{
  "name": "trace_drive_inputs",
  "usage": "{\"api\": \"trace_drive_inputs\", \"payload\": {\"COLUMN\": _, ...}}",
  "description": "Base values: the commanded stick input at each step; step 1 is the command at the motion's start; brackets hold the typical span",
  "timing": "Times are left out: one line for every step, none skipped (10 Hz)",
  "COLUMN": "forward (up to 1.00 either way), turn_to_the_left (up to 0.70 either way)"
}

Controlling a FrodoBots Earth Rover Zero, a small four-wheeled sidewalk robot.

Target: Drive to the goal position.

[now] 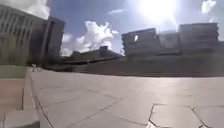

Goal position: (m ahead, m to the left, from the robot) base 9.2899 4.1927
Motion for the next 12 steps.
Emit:
{"api": "trace_drive_inputs", "payload": {"forward": 1.00, "turn_to_the_left": 0.01}}
{"api": "trace_drive_inputs", "payload": {"forward": 1.00, "turn_to_the_left": 0.01}}
{"api": "trace_drive_inputs", "payload": {"forward": 1.00, "turn_to_the_left": 0.01}}
{"api": "trace_drive_inputs", "payload": {"forward": 1.00, "turn_to_the_left": 0.01}}
{"api": "trace_drive_inputs", "payload": {"forward": 1.00, "turn_to_the_left": 0.07}}
{"api": "trace_drive_inputs", "payload": {"forward": 1.00, "turn_to_the_left": 0.39}}
{"api": "trace_drive_inputs", "payload": {"forward": 1.00, "turn_to_the_left": 0.41}}
{"api": "trace_drive_inputs", "payload": {"forward": 1.00, "turn_to_the_left": 0.41}}
{"api": "trace_drive_inputs", "payload": {"forward": 1.00, "turn_to_the_left": 0.41}}
{"api": "trace_drive_inputs", "payload": {"forward": 1.00, "turn_to_the_left": 0.41}}
{"api": "trace_drive_inputs", "payload": {"forward": 1.00, "turn_to_the_left": 0.41}}
{"api": "trace_drive_inputs", "payload": {"forward": 1.00, "turn_to_the_left": 0.41}}
